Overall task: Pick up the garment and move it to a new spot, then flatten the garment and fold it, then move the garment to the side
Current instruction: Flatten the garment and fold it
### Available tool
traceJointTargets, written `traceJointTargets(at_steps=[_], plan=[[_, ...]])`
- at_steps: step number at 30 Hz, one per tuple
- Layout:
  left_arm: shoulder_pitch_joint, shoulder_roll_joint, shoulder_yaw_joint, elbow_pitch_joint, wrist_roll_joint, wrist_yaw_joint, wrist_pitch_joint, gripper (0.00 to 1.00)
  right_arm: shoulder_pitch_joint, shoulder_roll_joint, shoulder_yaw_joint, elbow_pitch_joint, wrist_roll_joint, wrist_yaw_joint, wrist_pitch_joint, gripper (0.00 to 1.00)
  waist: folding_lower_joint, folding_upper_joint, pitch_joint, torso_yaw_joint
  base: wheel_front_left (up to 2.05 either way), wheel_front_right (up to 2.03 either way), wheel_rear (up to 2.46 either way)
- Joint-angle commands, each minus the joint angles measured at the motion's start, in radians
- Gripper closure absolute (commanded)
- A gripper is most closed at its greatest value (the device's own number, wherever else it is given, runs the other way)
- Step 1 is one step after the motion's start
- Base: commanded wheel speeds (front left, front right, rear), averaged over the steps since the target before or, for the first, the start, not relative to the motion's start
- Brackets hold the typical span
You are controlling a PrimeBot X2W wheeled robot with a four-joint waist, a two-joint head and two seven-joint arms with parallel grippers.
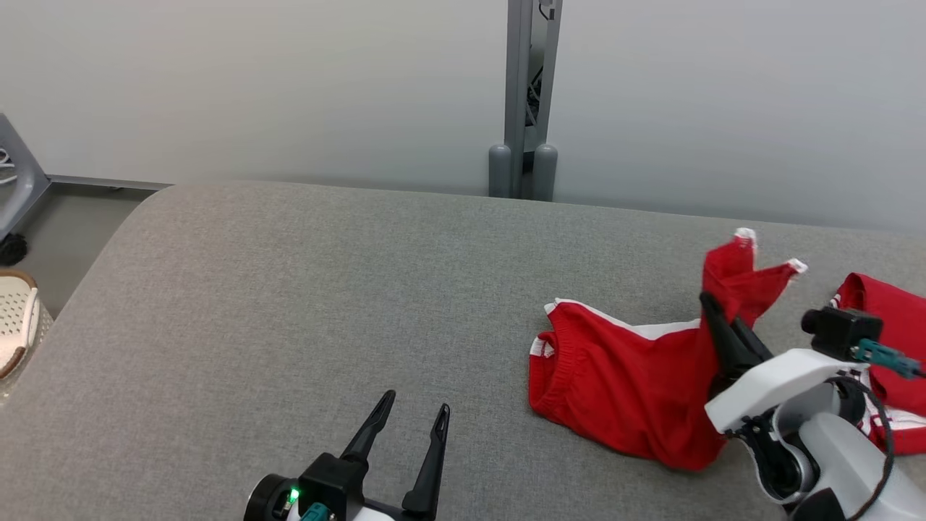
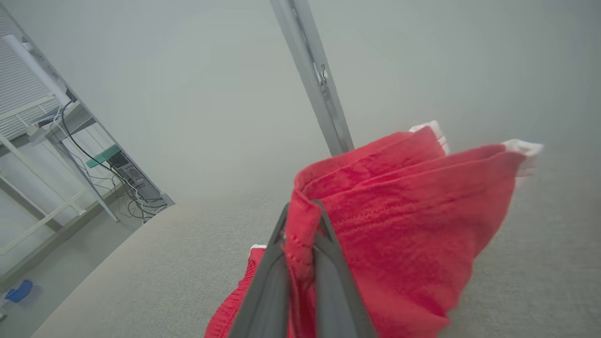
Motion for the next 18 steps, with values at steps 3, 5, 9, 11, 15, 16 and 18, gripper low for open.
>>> traceJointTargets(at_steps=[3,5,9,11,15,16,18], plan=[[-0.001,0.002,-0.001,0.005,-0.004,-0.004,-0.006,0.0,-0.039,0.04,0.035,-0.011,-0.011,0.0,0.022,1.0,0.0,-0.0001,0.002,0.022,0.0,0.0,0.0],[-0.004,0.0,-0.004,0.008,-0.006,-0.006,-0.006,0.0,-0.057,0.069,0.066,-0.004,-0.021,0.0,0.035,1.0,0.0,-0.0001,0.003,0.041,0.0,0.0,0.0],[-0.007,0.001,-0.005,0.012,-0.006,-0.008,-0.008,0.0,-0.061,0.105,0.121,0.014,-0.027,0.0,0.065,1.0,0.0,-0.0001,0.004,0.063,0.0,0.0,0.0],[-0.007,0.002,-0.006,0.014,-0.007,-0.01,-0.009,0.0,-0.058,0.117,0.151,0.037,-0.034,0.0,0.086,1.0,0.0,-0.0001,0.006,0.074,0.0,0.0,0.0],[-0.005,0.002,-0.006,0.018,-0.011,-0.011,-0.01,0.0,-0.05,0.151,0.188,0.107,-0.048,0.0,0.123,1.0,0.0,-0.0001,0.007,0.087,0.0,0.0,0.0],[-0.004,0.002,-0.007,0.02,-0.012,-0.011,-0.01,0.0,-0.049,0.16,0.198,0.124,-0.051,0.0,0.131,1.0,0.0,-0.0001,0.007,0.089,0.0,0.0,0.0],[-0.003,0.002,-0.007,0.021,-0.013,-0.011,-0.01,0.0,-0.049,0.168,0.207,0.134,-0.055,0.0,0.132,1.0,0.0,-0.0001,0.007,0.091,0.0,0.0,0.0]])
